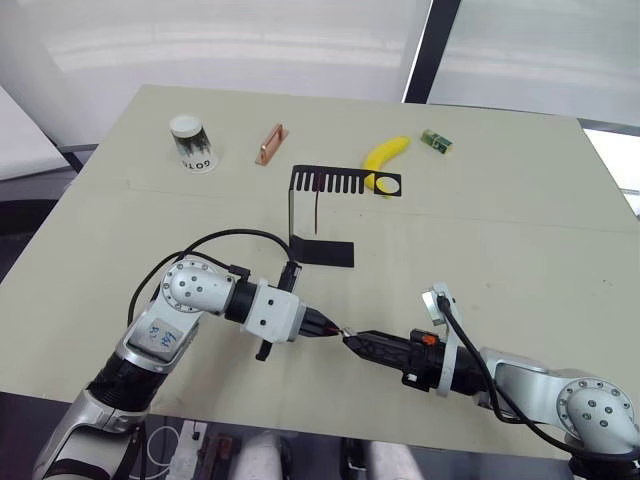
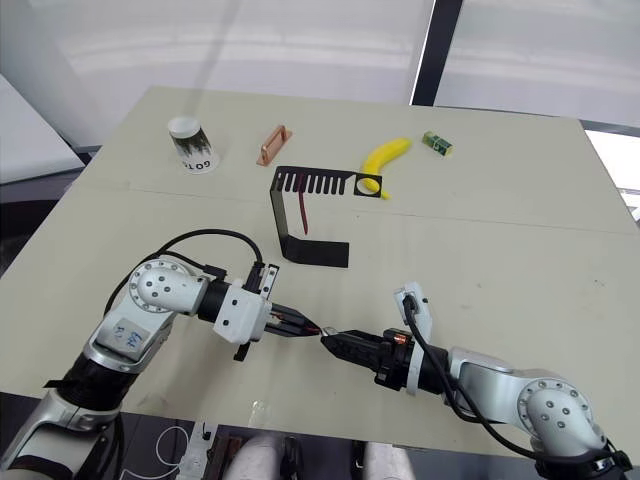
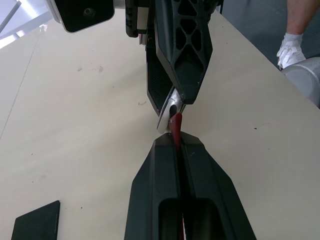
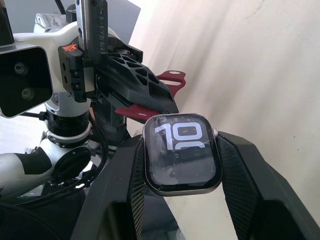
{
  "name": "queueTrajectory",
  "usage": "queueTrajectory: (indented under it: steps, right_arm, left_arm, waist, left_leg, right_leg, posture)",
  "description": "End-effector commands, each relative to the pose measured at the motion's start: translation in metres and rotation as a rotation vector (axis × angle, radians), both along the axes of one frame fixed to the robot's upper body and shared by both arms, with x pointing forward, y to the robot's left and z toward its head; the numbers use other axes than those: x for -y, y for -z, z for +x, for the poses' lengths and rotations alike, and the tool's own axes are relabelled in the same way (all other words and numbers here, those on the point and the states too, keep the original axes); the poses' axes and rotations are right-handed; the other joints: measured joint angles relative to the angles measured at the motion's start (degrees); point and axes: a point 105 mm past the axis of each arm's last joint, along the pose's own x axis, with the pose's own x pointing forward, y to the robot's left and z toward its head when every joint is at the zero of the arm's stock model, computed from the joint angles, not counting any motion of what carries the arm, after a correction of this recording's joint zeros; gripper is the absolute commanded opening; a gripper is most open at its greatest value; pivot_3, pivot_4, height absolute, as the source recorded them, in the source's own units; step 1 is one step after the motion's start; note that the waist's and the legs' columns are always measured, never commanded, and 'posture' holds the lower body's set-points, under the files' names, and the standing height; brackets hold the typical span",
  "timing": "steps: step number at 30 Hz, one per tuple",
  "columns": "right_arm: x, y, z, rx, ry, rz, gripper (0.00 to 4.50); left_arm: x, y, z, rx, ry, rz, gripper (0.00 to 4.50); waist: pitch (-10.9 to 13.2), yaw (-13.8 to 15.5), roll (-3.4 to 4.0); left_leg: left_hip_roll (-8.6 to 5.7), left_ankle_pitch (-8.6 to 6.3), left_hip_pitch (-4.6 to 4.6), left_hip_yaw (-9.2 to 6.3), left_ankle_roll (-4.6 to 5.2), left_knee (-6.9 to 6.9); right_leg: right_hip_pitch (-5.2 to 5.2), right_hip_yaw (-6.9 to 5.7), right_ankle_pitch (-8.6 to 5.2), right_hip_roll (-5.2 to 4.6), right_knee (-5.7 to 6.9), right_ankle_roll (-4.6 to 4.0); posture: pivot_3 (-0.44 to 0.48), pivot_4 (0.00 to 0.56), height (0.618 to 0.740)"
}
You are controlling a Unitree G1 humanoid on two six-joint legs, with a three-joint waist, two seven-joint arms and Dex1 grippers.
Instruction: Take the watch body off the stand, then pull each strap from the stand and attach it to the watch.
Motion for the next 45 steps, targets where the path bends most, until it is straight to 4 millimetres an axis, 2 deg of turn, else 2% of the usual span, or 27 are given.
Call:
queueTrajectory:
  steps: [1,23,40,45]
  right_arm:
    - [-0.004,-0.010,-0.003,0.031,-0.038,0.031,1.61]
    - [-0.005,-0.005,-0.005,0.007,-0.025,0.006,1.61]
    - [-0.005,0.008,-0.004,-0.068,-0.025,-0.053,1.61]
    - [-0.007,0.010,-0.007,-0.088,-0.030,-0.055,1.61]
  left_arm:
    - [0.005,-0.001,-0.003,0.017,0.016,-0.016,0.00]
    - [0.014,-0.003,-0.009,0.053,0.079,-0.010,0.00]
    - [0.016,0.000,-0.010,0.041,0.105,0.125,0.00]
    - [0.023,-0.001,-0.011,0.040,0.104,0.123,0.00]
  waist:
    - [0.00,0.01,0.00]
    - [0.00,0.03,0.00]
    - [0.00,0.03,0.00]
    - [0.00,0.05,0.00]
  left_leg:
    - [0.00,0.00,0.00,0.00,0.00,0.00]
    - [0.00,0.00,0.00,0.00,0.00,0.02]
    - [0.00,0.00,0.00,0.01,0.01,0.04]
    - [0.00,0.00,-0.01,0.00,0.01,0.04]
  right_leg:
    - [0.00,0.00,0.00,0.00,0.00,0.00]
    - [0.00,-0.01,0.00,0.00,0.01,0.00]
    - [0.00,-0.01,0.00,0.00,0.02,0.00]
    - [0.00,-0.01,0.00,0.00,0.02,0.00]
  posture:
    - [0.000,0.150,0.729]
    - [0.000,0.150,0.729]
    - [0.000,0.150,0.729]
    - [0.000,0.150,0.729]
